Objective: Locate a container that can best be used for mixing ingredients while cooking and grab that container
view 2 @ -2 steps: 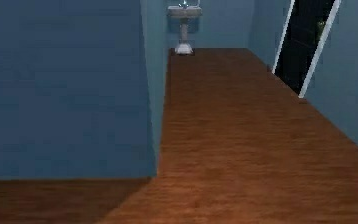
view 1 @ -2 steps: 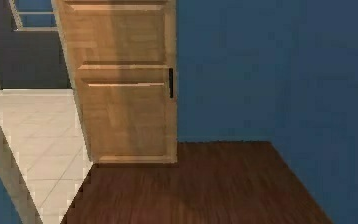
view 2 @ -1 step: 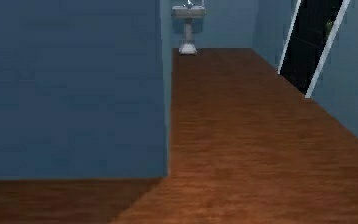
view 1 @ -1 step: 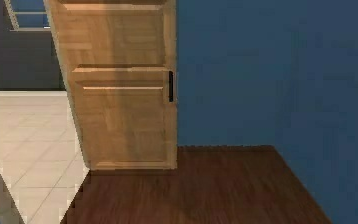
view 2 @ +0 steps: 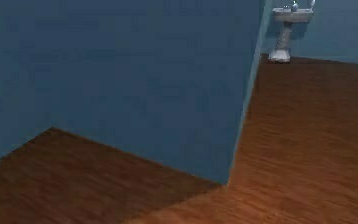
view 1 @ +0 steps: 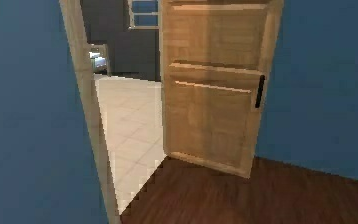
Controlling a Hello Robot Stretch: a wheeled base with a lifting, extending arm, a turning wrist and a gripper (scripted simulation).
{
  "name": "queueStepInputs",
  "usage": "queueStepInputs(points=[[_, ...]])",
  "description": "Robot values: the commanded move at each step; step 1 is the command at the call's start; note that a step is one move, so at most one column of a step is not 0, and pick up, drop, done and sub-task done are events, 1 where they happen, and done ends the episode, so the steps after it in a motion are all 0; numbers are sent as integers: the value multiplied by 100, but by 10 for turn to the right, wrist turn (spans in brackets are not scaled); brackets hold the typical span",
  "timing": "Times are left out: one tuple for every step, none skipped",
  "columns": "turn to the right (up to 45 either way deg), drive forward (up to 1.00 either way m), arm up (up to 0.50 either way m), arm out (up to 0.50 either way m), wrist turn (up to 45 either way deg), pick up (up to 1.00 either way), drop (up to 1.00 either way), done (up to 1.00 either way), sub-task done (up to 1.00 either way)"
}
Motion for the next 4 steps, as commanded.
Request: queueStepInputs(points=[[0,100,0,0,0,0,0,0,0],[-60,0,0,0,0,0,0,0,0],[0,35,0,0,0,0,0,0,0],[-450,0,0,0,0,0,0,0,0]])
